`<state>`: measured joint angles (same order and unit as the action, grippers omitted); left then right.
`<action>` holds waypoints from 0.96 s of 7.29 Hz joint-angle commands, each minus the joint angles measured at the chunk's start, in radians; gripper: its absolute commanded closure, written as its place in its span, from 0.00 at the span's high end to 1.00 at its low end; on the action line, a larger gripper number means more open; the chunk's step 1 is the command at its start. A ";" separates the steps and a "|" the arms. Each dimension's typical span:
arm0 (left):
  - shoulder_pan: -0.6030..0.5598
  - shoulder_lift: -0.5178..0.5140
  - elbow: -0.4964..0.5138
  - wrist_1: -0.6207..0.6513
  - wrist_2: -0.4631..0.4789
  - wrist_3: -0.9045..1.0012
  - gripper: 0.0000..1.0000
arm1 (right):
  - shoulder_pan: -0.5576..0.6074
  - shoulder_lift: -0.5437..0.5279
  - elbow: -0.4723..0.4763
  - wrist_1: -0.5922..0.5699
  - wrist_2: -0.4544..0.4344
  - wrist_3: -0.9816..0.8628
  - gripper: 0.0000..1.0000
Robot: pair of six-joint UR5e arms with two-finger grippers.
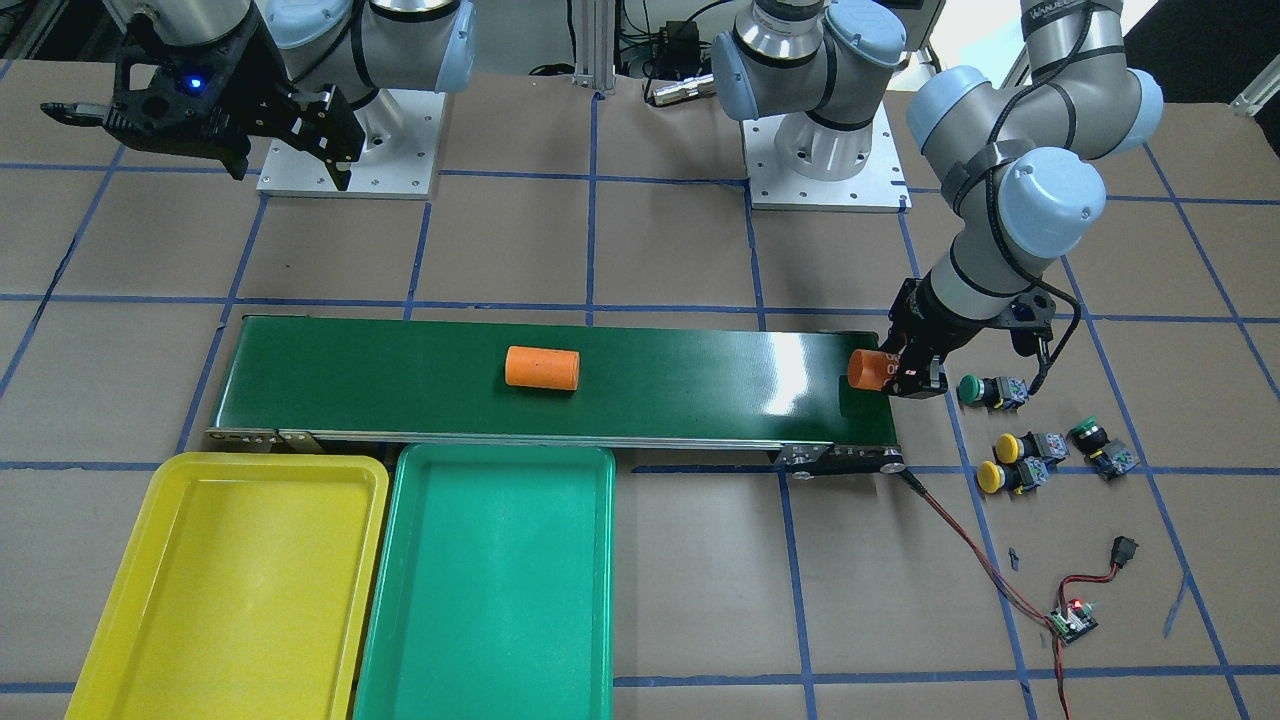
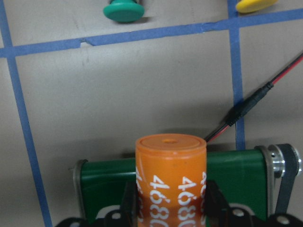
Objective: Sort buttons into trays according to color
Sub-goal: 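Carry the second orange cylinder with the left gripper onto the belt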
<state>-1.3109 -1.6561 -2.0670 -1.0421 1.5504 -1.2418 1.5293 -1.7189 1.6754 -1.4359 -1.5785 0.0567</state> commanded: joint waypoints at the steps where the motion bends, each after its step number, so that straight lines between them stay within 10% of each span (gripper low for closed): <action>1: -0.001 0.001 -0.001 -0.010 0.002 -0.056 0.39 | 0.000 0.001 0.001 0.000 0.000 0.002 1.00; 7: -0.014 -0.021 -0.009 -0.012 -0.001 -0.062 0.44 | 0.000 -0.001 0.001 -0.003 0.002 0.000 1.00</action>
<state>-1.3163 -1.6759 -2.0754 -1.0546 1.5500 -1.3018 1.5294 -1.7186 1.6766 -1.4375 -1.5771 0.0567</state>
